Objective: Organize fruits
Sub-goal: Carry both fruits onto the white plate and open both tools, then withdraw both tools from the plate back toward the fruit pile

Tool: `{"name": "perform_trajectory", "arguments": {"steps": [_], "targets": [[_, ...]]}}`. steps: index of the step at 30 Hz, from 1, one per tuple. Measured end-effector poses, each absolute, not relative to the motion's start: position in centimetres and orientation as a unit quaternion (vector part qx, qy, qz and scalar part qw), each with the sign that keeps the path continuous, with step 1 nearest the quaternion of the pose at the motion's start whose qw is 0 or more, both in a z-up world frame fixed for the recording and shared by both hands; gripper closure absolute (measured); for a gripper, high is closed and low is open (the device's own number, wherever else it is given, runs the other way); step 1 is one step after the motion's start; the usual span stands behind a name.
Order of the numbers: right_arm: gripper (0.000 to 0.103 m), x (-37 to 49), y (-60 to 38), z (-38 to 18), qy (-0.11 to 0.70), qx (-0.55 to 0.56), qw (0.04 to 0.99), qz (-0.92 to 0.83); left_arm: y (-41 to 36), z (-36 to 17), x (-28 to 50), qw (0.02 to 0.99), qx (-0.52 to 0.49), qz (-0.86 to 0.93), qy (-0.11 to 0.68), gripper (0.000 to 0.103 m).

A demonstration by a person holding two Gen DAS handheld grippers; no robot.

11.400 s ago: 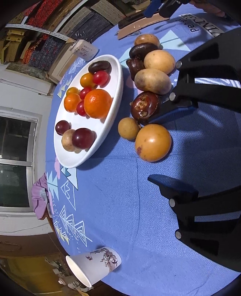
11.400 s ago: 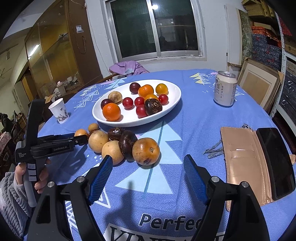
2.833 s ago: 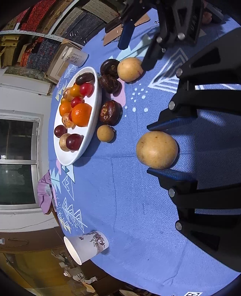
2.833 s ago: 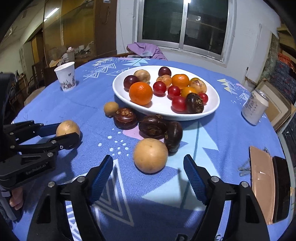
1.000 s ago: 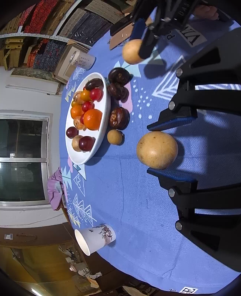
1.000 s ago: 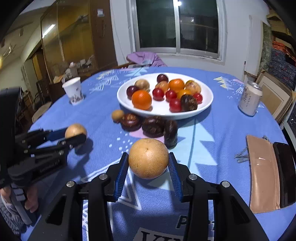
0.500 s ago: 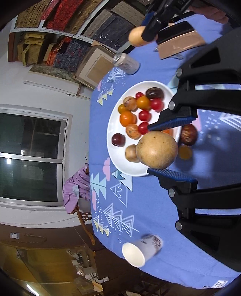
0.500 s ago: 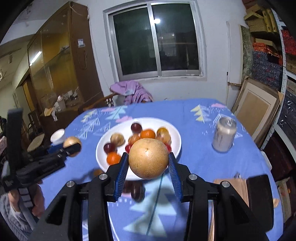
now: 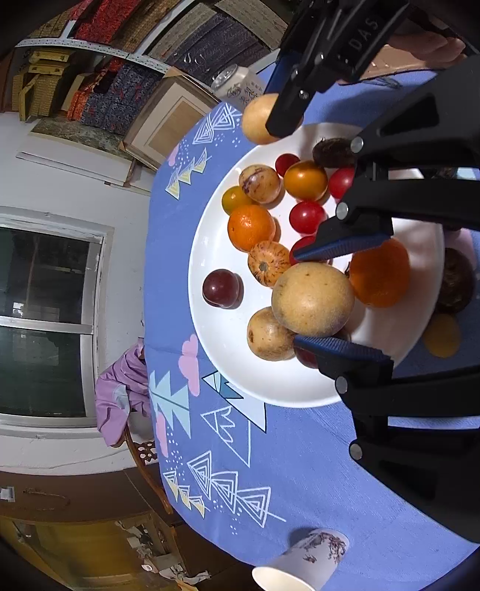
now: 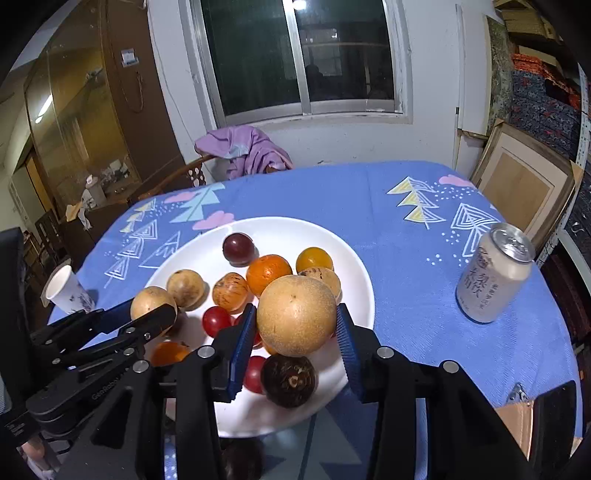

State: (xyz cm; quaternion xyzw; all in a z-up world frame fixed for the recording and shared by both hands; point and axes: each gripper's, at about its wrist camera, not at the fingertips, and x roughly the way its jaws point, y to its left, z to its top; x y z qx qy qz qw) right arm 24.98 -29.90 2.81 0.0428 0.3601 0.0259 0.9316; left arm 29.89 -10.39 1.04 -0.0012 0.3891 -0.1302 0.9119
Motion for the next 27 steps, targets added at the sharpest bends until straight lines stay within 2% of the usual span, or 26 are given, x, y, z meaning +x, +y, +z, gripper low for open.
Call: {"name": "perform_trajectory", "arguments": {"steps": [5, 7, 8, 9, 10, 12, 16, 20, 23, 27], "targets": [[0.059, 26.5, -29.2, 1.6, 0.368, 0.040, 0.929, 0.033, -10.9, 0.0, 30.9, 0.911, 0.007, -0.134, 0.391, 0.063], [0.058, 27.0, -29.0, 1.2, 0.370, 0.036, 0.928, 0.037, -11.2, 0.0, 30.9, 0.912, 0.012, -0.136, 0.388, 0.054], [0.058, 27.1, -29.0, 1.1, 0.368, 0.035, 0.928, 0.038, -11.3, 0.1, 30.9, 0.911, 0.010, -0.139, 0.387, 0.042], [0.058, 27.1, -29.1, 1.0, 0.365, 0.033, 0.930, 0.037, -11.2, 0.2, 30.7, 0.914, 0.009, -0.133, 0.384, 0.035], [0.052, 27.0, -29.2, 1.1, 0.364, 0.028, 0.930, 0.035, -11.1, 0.3, 30.5, 0.916, 0.011, -0.129, 0.379, 0.032], [0.045, 26.3, -29.6, 2.1, 0.351, 0.033, 0.935, 0.032, -10.6, 1.1, 30.0, 0.922, 0.011, -0.121, 0.369, 0.030], [0.044, 22.9, -30.1, 6.6, 0.299, 0.048, 0.952, 0.046, -8.6, 3.6, 28.3, 0.929, 0.003, -0.110, 0.354, 0.030], [0.034, 18.1, -29.4, 9.7, 0.256, 0.046, 0.964, 0.060, -6.4, 5.4, 24.2, 0.939, 0.022, -0.081, 0.332, 0.022], [0.031, 14.4, -28.6, 9.2, 0.253, 0.031, 0.965, 0.066, -4.4, 5.2, 20.3, 0.943, 0.022, -0.066, 0.327, 0.020], [0.028, 10.6, -28.2, 5.6, 0.268, 0.013, 0.962, 0.043, -3.0, 2.9, 16.3, 0.935, 0.012, -0.063, 0.348, 0.019]]}}
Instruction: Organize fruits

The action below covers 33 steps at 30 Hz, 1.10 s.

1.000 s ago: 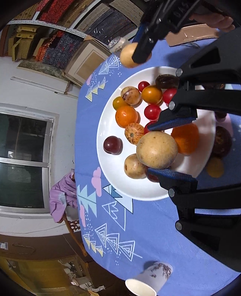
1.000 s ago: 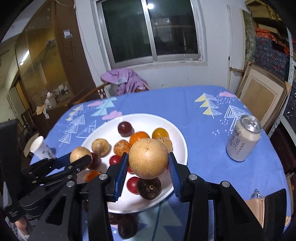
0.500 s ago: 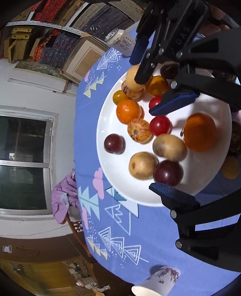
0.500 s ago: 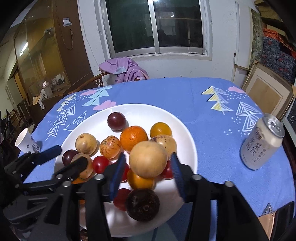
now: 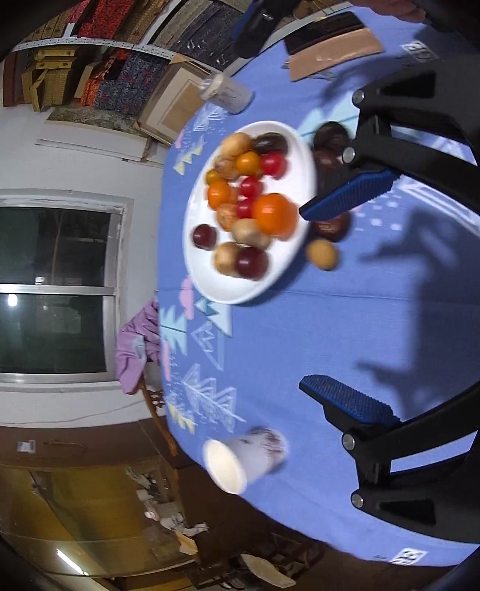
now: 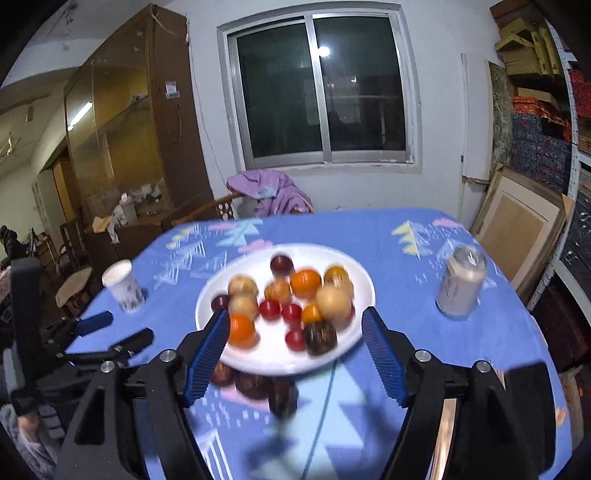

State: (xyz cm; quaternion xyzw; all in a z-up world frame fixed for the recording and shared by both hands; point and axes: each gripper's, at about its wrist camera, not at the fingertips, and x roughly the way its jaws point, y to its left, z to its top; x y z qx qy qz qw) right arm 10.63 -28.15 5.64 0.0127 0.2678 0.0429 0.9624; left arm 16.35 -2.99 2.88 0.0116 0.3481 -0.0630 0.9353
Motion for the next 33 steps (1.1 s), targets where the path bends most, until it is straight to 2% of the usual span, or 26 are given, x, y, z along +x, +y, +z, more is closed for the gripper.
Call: {"name": "perform_trajectory", "arguments": {"steps": [7, 33], "targets": [[0.028, 9.1, -28.1, -0.5, 0.321, -0.003, 0.947, 0.009, -3.0, -1.3, 13.6, 0.927, 0.019, -0.055, 0.370, 0.017], [0.028, 9.5, -27.4, -1.7, 0.338, -0.016, 0.941, 0.020, -2.8, -1.4, 14.3, 0.933, 0.020, -0.046, 0.356, 0.017]]}}
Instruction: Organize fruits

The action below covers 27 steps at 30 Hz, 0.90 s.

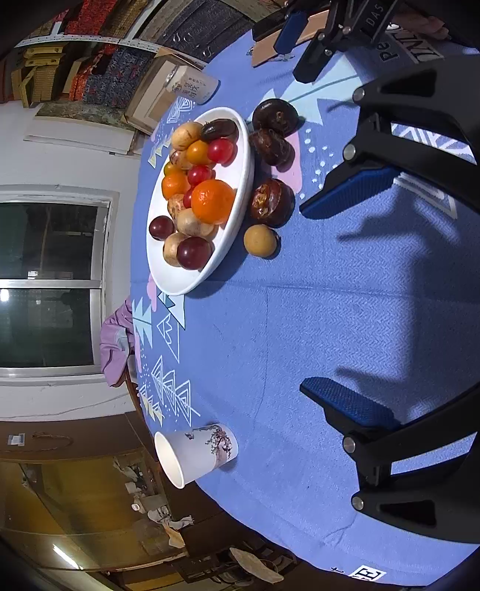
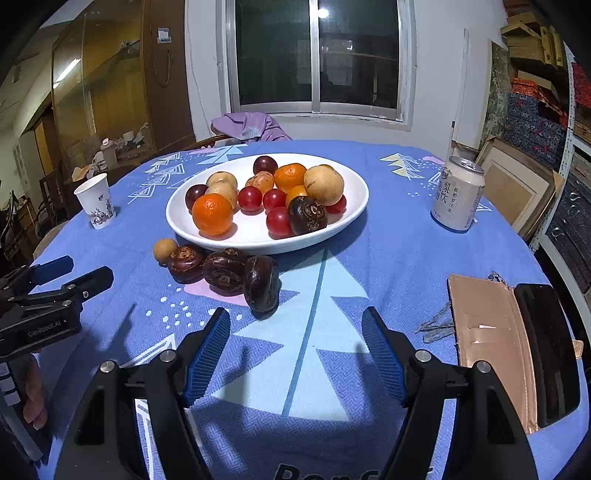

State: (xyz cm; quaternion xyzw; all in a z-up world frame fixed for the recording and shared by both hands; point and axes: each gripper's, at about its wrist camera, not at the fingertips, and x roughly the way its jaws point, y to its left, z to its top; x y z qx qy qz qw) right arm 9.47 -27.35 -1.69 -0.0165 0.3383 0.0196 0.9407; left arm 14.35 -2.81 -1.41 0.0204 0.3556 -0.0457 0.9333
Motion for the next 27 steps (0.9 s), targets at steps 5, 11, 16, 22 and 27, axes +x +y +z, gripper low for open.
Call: {"name": "perform_trajectory", "arguments": {"steps": [5, 11, 16, 22, 27], "targets": [[0.028, 9.47, -27.51, -1.64, 0.338, -0.013, 0.941, 0.019, -2.88, -1.32, 14.28, 0.937, 0.030, -0.034, 0.347, 0.017], [0.028, 9.45, -27.58, -1.61, 0.337, -0.011, 0.941, 0.019, -2.86, -1.33, 14.25, 0.938, 0.031, -0.033, 0.345, 0.017], [0.028, 9.44, -27.57, -1.61, 0.337, -0.011, 0.941, 0.019, -2.86, -1.36, 14.16, 0.938, 0.033, -0.033, 0.344, 0.017], [0.028, 9.42, -27.57, -1.58, 0.336, -0.009, 0.942, 0.019, -3.02, -1.39, 14.12, 0.938, 0.035, -0.034, 0.343, 0.017], [0.028, 9.42, -27.59, -1.59, 0.336, -0.009, 0.942, 0.019, -3.00, -1.45, 14.14, 0.938, 0.034, -0.034, 0.344, 0.017]]}}
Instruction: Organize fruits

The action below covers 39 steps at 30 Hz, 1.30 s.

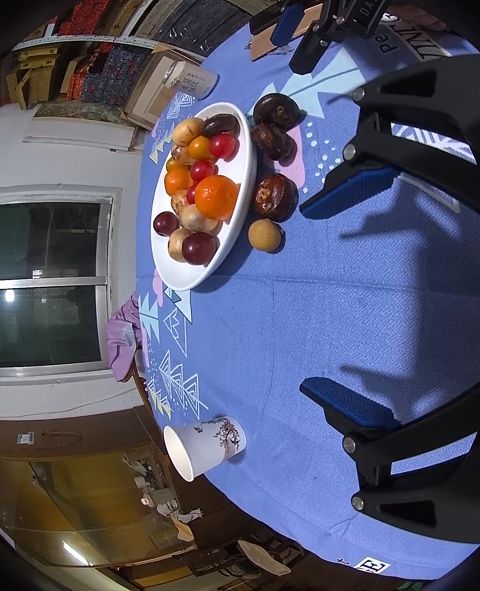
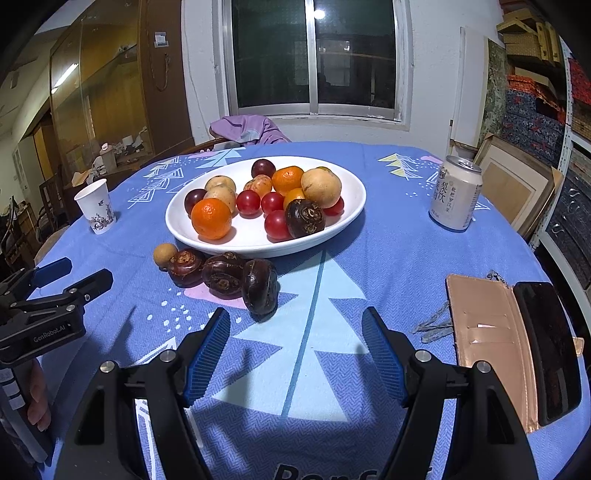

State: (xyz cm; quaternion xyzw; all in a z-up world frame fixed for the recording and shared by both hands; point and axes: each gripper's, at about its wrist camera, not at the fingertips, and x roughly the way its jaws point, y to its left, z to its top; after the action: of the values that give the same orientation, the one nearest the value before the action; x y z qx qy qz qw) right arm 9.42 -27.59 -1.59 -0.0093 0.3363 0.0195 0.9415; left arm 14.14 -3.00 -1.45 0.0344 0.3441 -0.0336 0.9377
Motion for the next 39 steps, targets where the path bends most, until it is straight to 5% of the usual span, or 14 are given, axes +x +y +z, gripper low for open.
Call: {"name": "perform_trajectory", "arguments": {"steps": [26, 32, 39], "targets": [[0.028, 10.3, -27.2, -2.3, 0.350, -0.004, 0.936, 0.034, -2.7, -1.6, 16.3, 0.934, 0.014, -0.053, 0.354, 0.017], [0.030, 12.1, -26.9, -3.0, 0.371, 0.009, 0.928, 0.045, -3.9, -3.3, 19.9, 0.910, 0.015, -0.090, 0.405, 0.037], [0.041, 14.4, -26.8, -3.5, 0.391, 0.030, 0.918, 0.055, -4.8, -3.8, 21.9, 0.903, 0.008, -0.106, 0.416, 0.038]]}}
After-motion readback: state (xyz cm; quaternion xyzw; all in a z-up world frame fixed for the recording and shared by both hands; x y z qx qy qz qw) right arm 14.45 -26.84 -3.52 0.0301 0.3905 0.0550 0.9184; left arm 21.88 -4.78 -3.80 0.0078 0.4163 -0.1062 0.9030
